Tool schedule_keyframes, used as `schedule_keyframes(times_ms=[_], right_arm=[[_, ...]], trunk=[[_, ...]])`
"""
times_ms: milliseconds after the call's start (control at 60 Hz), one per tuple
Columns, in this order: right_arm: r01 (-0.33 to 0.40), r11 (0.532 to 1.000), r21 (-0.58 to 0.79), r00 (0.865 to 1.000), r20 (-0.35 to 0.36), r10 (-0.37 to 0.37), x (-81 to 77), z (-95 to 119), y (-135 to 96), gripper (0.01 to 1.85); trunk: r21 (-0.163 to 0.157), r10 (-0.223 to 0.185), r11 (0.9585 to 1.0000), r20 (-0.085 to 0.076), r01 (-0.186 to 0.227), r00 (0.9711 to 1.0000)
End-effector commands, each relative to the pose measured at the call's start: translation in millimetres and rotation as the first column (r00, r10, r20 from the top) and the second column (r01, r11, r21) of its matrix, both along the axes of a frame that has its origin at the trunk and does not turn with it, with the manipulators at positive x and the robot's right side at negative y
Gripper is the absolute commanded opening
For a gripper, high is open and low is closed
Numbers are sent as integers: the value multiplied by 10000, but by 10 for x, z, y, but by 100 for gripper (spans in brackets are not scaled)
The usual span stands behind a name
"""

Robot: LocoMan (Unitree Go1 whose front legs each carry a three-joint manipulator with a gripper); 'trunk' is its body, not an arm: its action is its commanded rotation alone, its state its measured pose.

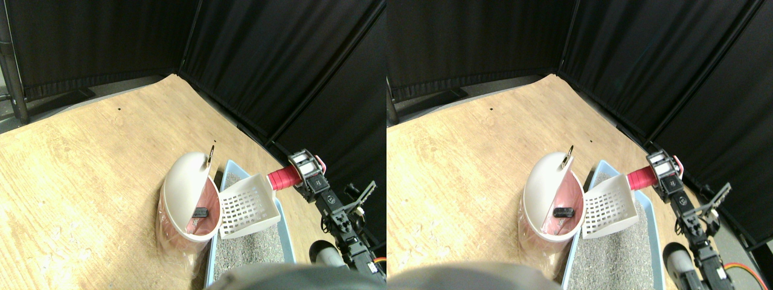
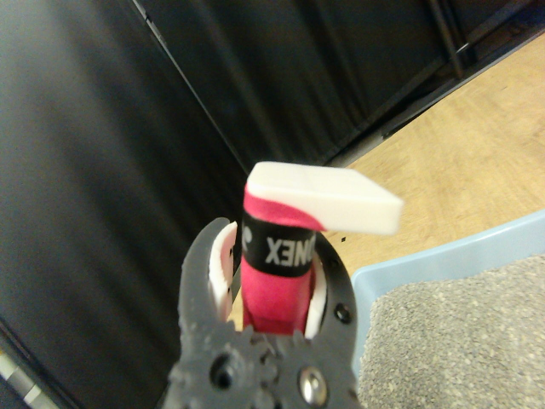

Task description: Scoop (unimanual)

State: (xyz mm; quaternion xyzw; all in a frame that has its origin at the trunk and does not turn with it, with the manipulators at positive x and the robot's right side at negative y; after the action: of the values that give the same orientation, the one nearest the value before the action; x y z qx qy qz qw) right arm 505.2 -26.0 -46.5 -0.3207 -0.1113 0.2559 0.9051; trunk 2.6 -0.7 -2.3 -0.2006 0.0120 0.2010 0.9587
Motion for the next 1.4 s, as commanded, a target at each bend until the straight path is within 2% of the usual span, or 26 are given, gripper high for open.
schedule_keyframes(times_ms=[17,217,333,500,550,600,683,783,883,917,983,1050,1133,1250,1317,1367,1400], right_arm=[[261,9979,588,9989,367,-283,11,33,-146,9],[1372,9851,1037,9886,484,-1427,38,45,-530,6],[1774,9721,1537,9812,482,-1867,54,25,-748,6],[2349,9524,1943,9669,534,-2494,65,-9,-1057,6],[2778,9344,2231,9549,424,-2940,63,-28,-1150,6],[2883,9278,2366,9518,350,-3047,64,-46,-1204,6],[3264,8984,2938,9388,103,-3444,52,-121,-1339,6],[3259,8743,3598,9393,-180,-3427,35,-201,-1458,6],[3650,7982,4792,9258,-962,-3656,8,-307,-1599,6],[3645,7850,5009,9266,-1114,-3592,4,-344,-1641,6],[3652,7775,5119,9260,-1145,-3597,0,-424,-1693,6],[3940,7448,5385,9148,-1513,-3746,-9,-523,-1735,6],[4066,7394,5366,9099,-1654,-3804,-24,-616,-1750,6],[4174,7335,5365,9065,-1892,-3775,-32,-742,-1776,6],[4433,7182,5363,8945,-2130,-3930,-47,-813,-1777,6],[4467,7138,5395,8930,-2201,-3925,-48,-847,-1778,6],[4596,7036,5420,8861,-2257,-4049,-55,-876,-1773,6]], trunk=[[-314,50,9995,386,-38,9992],[31,-523,9986,336,522,9981],[207,-828,9964,296,822,9961],[417,-1151,9926,137,1145,9933],[462,-1258,9910,87,1252,9920],[519,-1337,9897,48,1333,9910],[613,-1449,9876,-6,1446,9894],[751,-1650,9834,-63,1650,9863],[842,-1809,9798,-106,1811,9834],[881,-1835,9790,-102,1837,9830],[941,-1939,9764,-159,1946,9809],[958,-2000,9749,-192,2009,9796],[964,-2071,9732,-276,2089,9779],[946,-2117,9722,-339,2140,9767],[934,-2116,9723,-367,2142,9767],[935,-2096,9727,-370,2122,9771],[931,-2099,9727,-394,2127,9769]])
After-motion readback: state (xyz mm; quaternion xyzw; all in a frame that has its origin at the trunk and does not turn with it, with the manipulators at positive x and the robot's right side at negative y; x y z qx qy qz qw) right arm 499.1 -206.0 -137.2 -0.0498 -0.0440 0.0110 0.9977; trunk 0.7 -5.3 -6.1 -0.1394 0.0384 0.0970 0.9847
